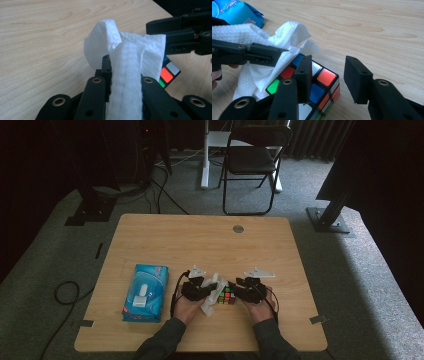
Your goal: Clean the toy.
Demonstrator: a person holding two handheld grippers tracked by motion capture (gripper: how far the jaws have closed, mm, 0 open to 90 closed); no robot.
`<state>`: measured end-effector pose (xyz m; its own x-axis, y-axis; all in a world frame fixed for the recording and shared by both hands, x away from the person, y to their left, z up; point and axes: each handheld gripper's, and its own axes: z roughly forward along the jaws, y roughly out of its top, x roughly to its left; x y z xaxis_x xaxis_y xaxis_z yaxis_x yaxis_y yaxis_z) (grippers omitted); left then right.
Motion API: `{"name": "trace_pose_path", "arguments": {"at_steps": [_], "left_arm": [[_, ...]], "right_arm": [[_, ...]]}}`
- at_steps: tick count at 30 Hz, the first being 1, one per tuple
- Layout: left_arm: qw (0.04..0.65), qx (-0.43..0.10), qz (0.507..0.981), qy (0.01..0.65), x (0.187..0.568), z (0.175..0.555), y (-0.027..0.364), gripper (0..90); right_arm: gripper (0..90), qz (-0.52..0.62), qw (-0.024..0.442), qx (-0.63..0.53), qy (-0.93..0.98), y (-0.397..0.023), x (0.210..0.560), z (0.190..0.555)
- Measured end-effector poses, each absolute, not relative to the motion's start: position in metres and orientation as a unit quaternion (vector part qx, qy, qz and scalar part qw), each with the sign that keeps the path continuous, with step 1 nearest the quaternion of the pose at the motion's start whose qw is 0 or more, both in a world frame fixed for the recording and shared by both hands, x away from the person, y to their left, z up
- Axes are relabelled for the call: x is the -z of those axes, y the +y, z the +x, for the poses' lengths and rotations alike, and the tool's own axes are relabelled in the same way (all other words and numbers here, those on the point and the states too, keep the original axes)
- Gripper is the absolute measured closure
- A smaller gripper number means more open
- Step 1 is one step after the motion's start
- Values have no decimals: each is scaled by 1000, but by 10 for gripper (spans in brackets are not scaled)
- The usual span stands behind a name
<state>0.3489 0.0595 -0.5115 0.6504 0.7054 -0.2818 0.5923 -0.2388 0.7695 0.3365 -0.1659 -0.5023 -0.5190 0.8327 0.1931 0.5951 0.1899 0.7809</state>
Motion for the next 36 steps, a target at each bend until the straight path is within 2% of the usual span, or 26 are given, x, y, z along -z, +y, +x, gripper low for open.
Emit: {"name": "trace_pose_path", "arguments": {"at_steps": [7, 18, 26, 36], "left_arm": [[460, -59, 788, 406, 507, 349, 53, 824], [444, -63, 797, 404, 512, 352, 51, 827], [435, -64, 797, 414, 517, 357, 50, 833], [384, -73, 821, 416, 540, 359, 42, 841]], "right_arm": [[612, 485, 121, -430, 752, -171, 503, 339], [671, 480, 125, -431, 754, -170, 503, 338], [670, 481, 128, -432, 752, -169, 504, 337], [670, 481, 127, -434, 751, -170, 504, 337]]}}
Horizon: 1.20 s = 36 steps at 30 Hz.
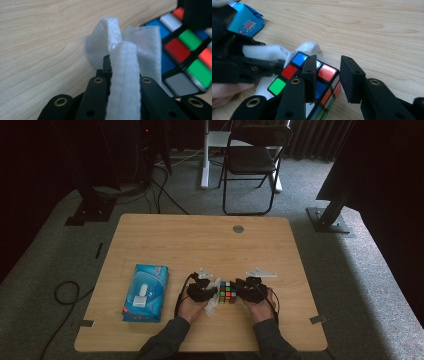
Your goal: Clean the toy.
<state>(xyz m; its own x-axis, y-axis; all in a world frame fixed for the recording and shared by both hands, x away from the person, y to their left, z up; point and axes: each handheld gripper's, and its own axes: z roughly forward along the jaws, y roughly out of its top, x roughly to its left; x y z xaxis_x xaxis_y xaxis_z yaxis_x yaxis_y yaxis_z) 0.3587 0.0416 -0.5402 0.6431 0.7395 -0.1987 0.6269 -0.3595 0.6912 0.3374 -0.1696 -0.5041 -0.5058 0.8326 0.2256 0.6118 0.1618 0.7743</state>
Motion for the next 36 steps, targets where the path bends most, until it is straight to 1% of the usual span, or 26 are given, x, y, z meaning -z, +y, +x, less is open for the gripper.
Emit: {"name": "trace_pose_path", "arguments": {"at_steps": [13, 24, 32, 36], "left_arm": [[393, -69, 816, 418, 538, 358, 45, 837], [445, -59, 798, 401, 511, 346, 60, 837], [443, -50, 805, 393, 513, 343, 54, 829], [423, -49, 811, 401, 521, 345, 52, 830]], "right_arm": [[670, 481, 126, -435, 750, -170, 505, 337], [670, 482, 127, -436, 749, -170, 505, 337], [670, 482, 126, -438, 748, -170, 505, 337], [671, 482, 128, -437, 749, -170, 505, 337]]}}
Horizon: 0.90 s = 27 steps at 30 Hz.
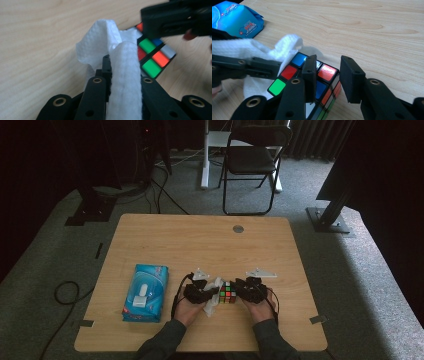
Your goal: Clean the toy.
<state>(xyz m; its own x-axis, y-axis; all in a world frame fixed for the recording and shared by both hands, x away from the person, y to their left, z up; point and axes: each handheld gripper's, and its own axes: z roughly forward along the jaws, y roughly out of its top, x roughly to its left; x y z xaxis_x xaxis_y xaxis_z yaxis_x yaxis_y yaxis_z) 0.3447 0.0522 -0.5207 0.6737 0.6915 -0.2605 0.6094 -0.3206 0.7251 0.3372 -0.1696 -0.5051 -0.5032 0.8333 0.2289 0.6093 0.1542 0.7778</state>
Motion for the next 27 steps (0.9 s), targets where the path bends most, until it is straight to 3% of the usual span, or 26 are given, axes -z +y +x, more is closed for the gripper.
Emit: {"name": "trace_pose_path", "arguments": {"at_steps": [13, 27], "left_arm": [[392, -59, 823, 406, 540, 346, 45, 845], [446, -31, 809, 381, 521, 327, 58, 851]], "right_arm": [[672, 483, 130, -437, 748, -169, 505, 337], [672, 483, 130, -438, 747, -170, 505, 337]]}}
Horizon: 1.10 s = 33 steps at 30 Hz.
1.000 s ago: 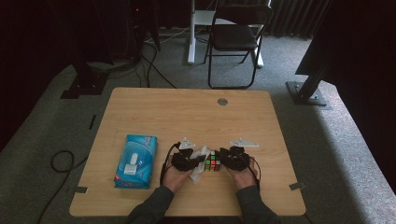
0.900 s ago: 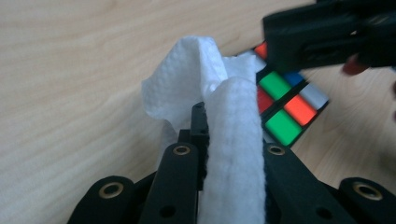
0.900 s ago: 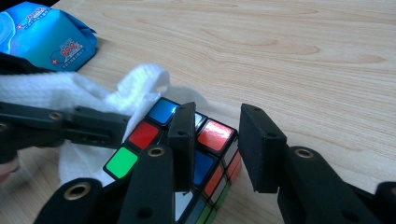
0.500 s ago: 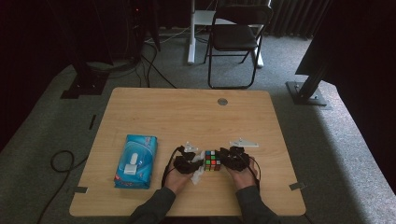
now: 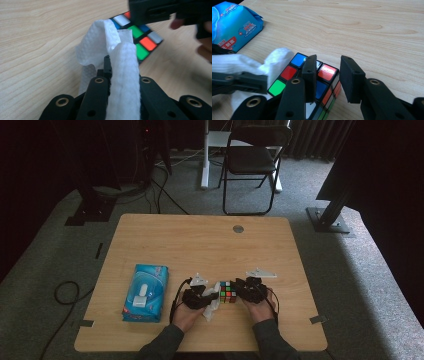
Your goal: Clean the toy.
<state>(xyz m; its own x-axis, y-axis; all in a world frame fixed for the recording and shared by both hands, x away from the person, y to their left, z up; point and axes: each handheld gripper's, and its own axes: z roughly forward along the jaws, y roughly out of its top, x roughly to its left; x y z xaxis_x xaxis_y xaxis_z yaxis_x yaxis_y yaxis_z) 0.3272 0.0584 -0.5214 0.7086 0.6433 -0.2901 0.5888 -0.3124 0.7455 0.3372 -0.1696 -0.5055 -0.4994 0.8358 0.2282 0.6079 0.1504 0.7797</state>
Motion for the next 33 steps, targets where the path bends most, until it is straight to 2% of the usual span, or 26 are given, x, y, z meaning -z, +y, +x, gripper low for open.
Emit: {"name": "trace_pose_path", "arguments": {"at_steps": [10, 26, 33], "left_arm": [[453, -30, 806, 379, 521, 323, 59, 844], [414, -42, 825, 383, 545, 329, 48, 848], [405, -50, 830, 381, 543, 330, 48, 849]], "right_arm": [[672, 483, 128, -438, 747, -170, 506, 337], [674, 486, 131, -438, 745, -170, 506, 338], [673, 487, 132, -437, 745, -170, 506, 338]]}}
